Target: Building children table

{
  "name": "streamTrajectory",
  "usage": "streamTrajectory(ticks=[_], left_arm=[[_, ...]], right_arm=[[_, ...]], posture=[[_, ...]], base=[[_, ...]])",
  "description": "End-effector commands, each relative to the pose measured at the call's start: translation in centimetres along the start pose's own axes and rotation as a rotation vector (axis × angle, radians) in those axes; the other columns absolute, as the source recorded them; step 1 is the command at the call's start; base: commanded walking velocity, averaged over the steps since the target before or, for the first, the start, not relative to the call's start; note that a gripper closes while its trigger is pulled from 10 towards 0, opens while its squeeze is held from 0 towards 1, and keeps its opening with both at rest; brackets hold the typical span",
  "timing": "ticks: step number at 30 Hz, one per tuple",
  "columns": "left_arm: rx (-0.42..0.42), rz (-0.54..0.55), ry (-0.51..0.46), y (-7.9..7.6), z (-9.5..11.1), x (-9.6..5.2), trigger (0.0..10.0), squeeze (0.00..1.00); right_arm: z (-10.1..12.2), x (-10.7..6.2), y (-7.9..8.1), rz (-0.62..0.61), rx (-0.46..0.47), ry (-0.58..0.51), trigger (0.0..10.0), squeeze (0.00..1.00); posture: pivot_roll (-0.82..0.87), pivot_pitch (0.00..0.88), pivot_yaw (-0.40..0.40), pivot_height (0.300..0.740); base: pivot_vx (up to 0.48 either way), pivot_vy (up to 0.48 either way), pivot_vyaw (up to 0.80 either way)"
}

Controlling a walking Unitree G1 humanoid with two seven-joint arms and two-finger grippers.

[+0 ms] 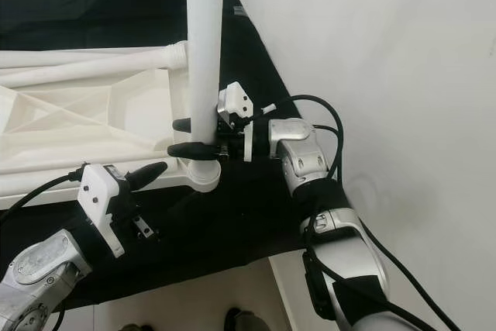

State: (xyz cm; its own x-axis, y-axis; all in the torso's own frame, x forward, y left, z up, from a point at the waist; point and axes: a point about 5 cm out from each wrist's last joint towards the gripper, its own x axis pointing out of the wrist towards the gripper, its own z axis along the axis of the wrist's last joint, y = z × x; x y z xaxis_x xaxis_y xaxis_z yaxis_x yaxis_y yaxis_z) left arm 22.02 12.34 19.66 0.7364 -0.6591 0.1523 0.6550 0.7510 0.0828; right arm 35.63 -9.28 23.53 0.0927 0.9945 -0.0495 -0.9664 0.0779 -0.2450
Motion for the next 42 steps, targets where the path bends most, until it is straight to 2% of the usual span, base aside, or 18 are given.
streamTrajectory(ticks=[1,5,6,7,8,10,11,12,13,15,25,26,29,30,34,36,37,42], left_arm=[[-0.004,-0.020,0.009,-0.4,0.0,-0.2,10.0,0.00],[-0.001,-0.017,0.012,-0.3,0.0,-0.3,10.0,0.00],[0.001,-0.014,0.014,-0.2,-0.1,-0.4,10.0,0.00],[0.001,-0.014,0.014,-0.2,-0.1,-0.4,10.0,0.00],[0.003,-0.012,0.016,0.0,-0.1,-0.5,10.0,0.00],[0.003,-0.012,0.016,0.0,-0.1,-0.5,10.0,0.00],[0.000,-0.019,0.020,0.0,-0.1,-0.6,10.0,0.00],[0.000,-0.019,0.020,0.0,-0.1,-0.6,10.0,0.00],[-0.004,-0.026,0.024,0.0,-0.2,-0.6,10.0,0.00],[-0.011,-0.033,0.022,-0.1,-0.2,-0.5,10.0,0.00],[-0.010,-0.020,0.015,-0.1,-0.3,-0.3,10.0,0.00],[-0.008,-0.020,0.012,0.0,-0.2,-0.3,10.0,0.00],[-0.007,-0.022,0.009,0.0,-0.1,-0.2,10.0,0.00],[-0.010,-0.027,0.007,-0.1,-0.1,-0.1,10.0,0.00],[-0.017,-0.034,0.005,-0.3,-0.2,0.1,10.0,0.00],[-0.016,-0.034,0.004,-0.4,-0.2,0.1,10.0,0.00],[-0.015,-0.033,0.004,-0.3,-0.2,0.1,10.0,0.00],[-0.009,-0.026,0.003,-0.3,-0.1,0.1,10.0,0.00]], right_arm=[[-0.7,-0.3,0.3,0.017,0.022,0.000,0.0,0.00],[-1.4,-1.2,-0.2,-0.162,0.007,0.013,0.0,0.00],[-2.2,-1.6,-0.3,-0.273,0.029,0.039,0.0,0.00],[-2.2,-1.6,-0.3,-0.273,0.029,0.039,0.0,0.00],[-3.6,-1.8,-0.1,-0.465,0.079,0.070,0.0,0.00],[-3.6,-1.8,-0.1,-0.465,0.079,0.070,0.0,0.00],[-6.7,-1.1,2.5,-0.673,0.169,0.134,0.0,0.00],[-6.7,-1.1,2.5,-0.673,0.169,0.134,0.0,0.00],[-7.6,-1.2,4.2,-0.813,0.097,0.224,0.0,0.00],[-7.7,-1.1,4.7,-0.883,0.123,0.217,0.0,0.00],[-8.3,-0.5,4.3,-0.821,0.156,0.248,0.2,0.00],[-7.9,-0.5,4.2,-0.817,0.151,0.239,10.0,0.00],[-7.5,-0.3,4.1,-0.794,0.153,0.215,10.0,0.00],[-6.6,-0.1,3.8,-0.749,0.132,0.182,10.0,1.00],[-3.4,0.9,3.1,-0.588,0.062,0.053,10.0,1.00],[-0.7,1.5,3.1,-0.337,-0.012,-0.018,10.0,0.80],[0.0,1.6,3.3,-0.231,-0.048,-0.021,10.0,0.00],[0.9,0.9,2.8,0.010,-0.096,0.024,10.0,0.00]], posture=[[0.09,0.213,-0.092,0.740],[0.09,0.215,-0.098,0.740],[0.08,0.216,-0.101,0.740],[0.08,0.216,-0.101,0.740],[0.08,0.218,-0.098,0.740],[0.08,0.218,-0.098,0.740],[0.07,0.230,-0.081,0.740],[0.07,0.230,-0.081,0.740],[0.07,0.223,-0.075,0.740],[0.06,0.214,-0.070,0.740],[0.07,0.218,-0.098,0.740],[0.06,0.218,-0.100,0.740],[0.06,0.218,-0.098,0.740],[0.06,0.218,-0.098,0.740],[0.06,0.218,-0.098,0.740],[0.06,0.215,-0.102,0.740],[0.06,0.215,-0.103,0.740],[0.07,0.213,-0.109,0.740]], base=[[0.000,0.000,0.00],[0.000,0.000,0.00],[0.000,0.000,0.00],[0.000,0.000,0.00],[0.000,0.000,0.00],[0.000,0.000,0.00],[0.000,0.000,0.00],[0.000,0.000,0.00],[0.000,0.000,0.00],[0.000,0.000,0.00],[0.000,0.000,0.00],[0.000,0.000,0.00],[0.000,0.000,0.00],[0.000,0.000,0.00],[0.000,0.000,0.00],[0.000,0.000,0.00],[0.000,0.000,0.00],[0.000,0.000,0.00]])
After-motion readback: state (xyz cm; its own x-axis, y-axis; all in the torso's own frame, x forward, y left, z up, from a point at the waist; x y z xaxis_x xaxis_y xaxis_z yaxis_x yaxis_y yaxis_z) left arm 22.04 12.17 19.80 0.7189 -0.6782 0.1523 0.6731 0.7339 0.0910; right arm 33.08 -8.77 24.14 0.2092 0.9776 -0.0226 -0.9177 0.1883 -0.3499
